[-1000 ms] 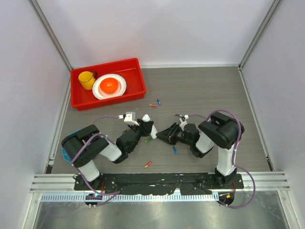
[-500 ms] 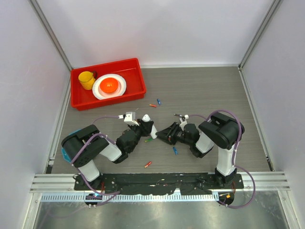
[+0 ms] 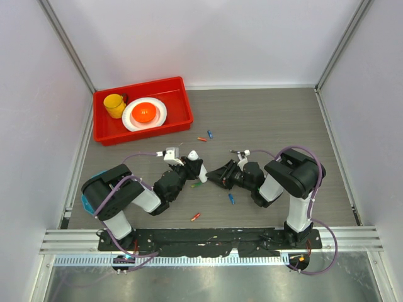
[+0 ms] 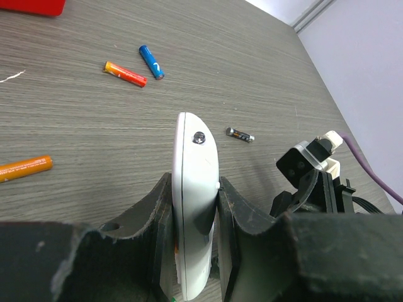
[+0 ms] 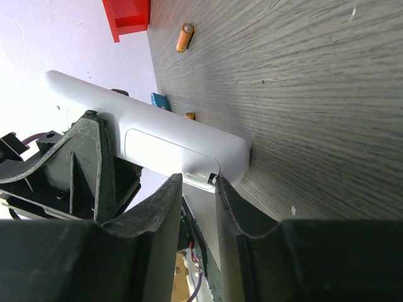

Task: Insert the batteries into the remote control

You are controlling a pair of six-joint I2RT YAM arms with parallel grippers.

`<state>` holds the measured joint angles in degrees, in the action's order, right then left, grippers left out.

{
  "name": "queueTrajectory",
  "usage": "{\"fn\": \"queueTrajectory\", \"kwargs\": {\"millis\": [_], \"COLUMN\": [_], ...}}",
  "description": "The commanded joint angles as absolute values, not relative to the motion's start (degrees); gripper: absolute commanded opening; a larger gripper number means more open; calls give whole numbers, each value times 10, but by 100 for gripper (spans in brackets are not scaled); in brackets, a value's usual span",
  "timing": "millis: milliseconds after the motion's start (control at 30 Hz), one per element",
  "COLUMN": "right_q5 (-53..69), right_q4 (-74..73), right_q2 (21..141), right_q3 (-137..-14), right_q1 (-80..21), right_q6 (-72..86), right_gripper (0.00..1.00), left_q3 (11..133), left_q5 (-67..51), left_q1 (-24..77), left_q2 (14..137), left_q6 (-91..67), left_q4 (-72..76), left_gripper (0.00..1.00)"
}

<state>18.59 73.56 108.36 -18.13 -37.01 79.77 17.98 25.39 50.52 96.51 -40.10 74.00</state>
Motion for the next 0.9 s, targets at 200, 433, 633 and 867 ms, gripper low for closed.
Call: {"fn": "queueTrajectory", "kwargs": {"millis": [200,433,633,867], "right_q5": [174,178,178,179], "right_q4": [816,819,818,817], "right_q2": [1068,1065,1062,1058], "right_q3": [-204,-207,-210,-209], "right_q1": [-373,-373,-373,-374], "right_q6": [791,792,792,792], "right_gripper": [26,18,16,14], "left_q3": [194,195,195,192], "left_q5": [234,233,229,241], "left_q1": [512,513,517,519], "left_q2": [968,971,978,976], "left_q6": [-413,-414,-414,-408], "left_q4": [887,887,887,887], "left_gripper": [0,0,0,0]}}
